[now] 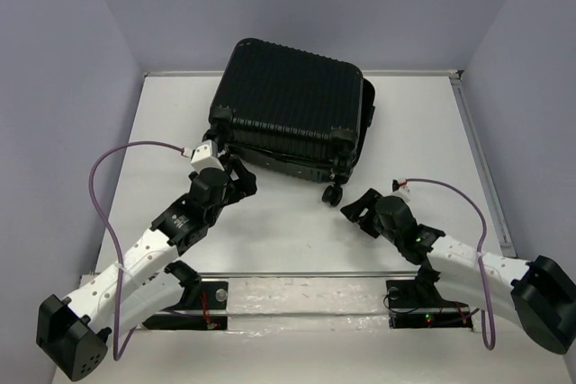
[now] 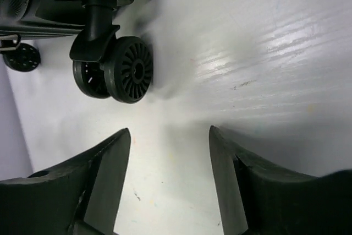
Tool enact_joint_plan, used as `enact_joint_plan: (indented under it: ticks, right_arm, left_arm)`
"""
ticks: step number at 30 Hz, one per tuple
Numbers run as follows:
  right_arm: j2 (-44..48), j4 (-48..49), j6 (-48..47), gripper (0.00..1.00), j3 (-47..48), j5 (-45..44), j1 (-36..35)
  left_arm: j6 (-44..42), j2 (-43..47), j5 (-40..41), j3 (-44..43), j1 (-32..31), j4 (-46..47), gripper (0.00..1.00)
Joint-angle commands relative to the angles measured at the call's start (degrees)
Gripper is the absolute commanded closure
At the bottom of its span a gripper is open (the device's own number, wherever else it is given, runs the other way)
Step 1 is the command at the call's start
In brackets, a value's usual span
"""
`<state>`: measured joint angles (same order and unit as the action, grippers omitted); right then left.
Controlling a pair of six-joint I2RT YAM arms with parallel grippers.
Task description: Pack the luggage
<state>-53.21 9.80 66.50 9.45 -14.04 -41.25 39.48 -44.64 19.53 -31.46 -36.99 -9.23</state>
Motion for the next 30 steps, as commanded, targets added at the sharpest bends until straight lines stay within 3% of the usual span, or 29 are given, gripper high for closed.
enact_joint_plan:
  ticks: [1,2,3,9,12,18,19,21,24,26,30]
  right_arm:
    - [0.13,-4.97,-8.56,0.26,7.24,-0.11,0.30]
    - [-1.18,-4.01,-12.23,0.20,9.07,0.24,0.30]
    - [-2.06,-4.00,-13.66,0.21,10.14,0.16,0.30]
    - [-9.53,-1.89,-16.40,0.37,14.97,-1.34,0.30]
    - [-13.93,-2.50,-15.18,0.56,16.83,-4.65,0.30]
    - [-19.02,-4.26,-12.10,0.66,15.42,-9.33,0.91]
    - [-19.82,-4.44,-11.57,0.75,15.25,-9.42,0.91]
    - [-21.40,-4.44,-9.47,0.81,14.02,-8.99,0.91]
    - [-21.93,-4.44,-7.71,0.84,12.09,-8.72,0.91]
    - [-22.02,-4.44,-6.83,0.91,11.12,-8.37,0.91]
    - [-22.99,-4.44,-5.77,0.90,9.80,-6.79,1.44]
  left_arm:
    - [-1.16,0.52,3.67,-2.82,0.34,0.54,0.08]
    - [-1.08,0.70,4.72,-2.29,0.43,0.53,0.08]
    - [-0.99,1.05,4.73,-1.85,0.43,0.97,0.08]
    - [-0.20,-1.49,0.07,0.61,0.96,5.36,0.09]
    - [-0.72,-1.41,-0.02,0.53,0.96,5.72,0.09]
    - [-1.95,0.87,1.12,-0.35,0.96,4.49,0.09]
    - [-2.39,0.61,1.30,-0.44,0.96,4.49,0.09]
    - [-2.57,-0.61,1.74,-0.88,0.96,4.31,0.09]
    - [-2.66,-2.02,2.00,-0.62,1.13,4.31,0.09]
    - [-2.75,-2.47,2.09,-0.53,1.74,4.31,0.09]
    - [-3.18,-1.07,1.74,-2.98,2.36,3.44,0.09]
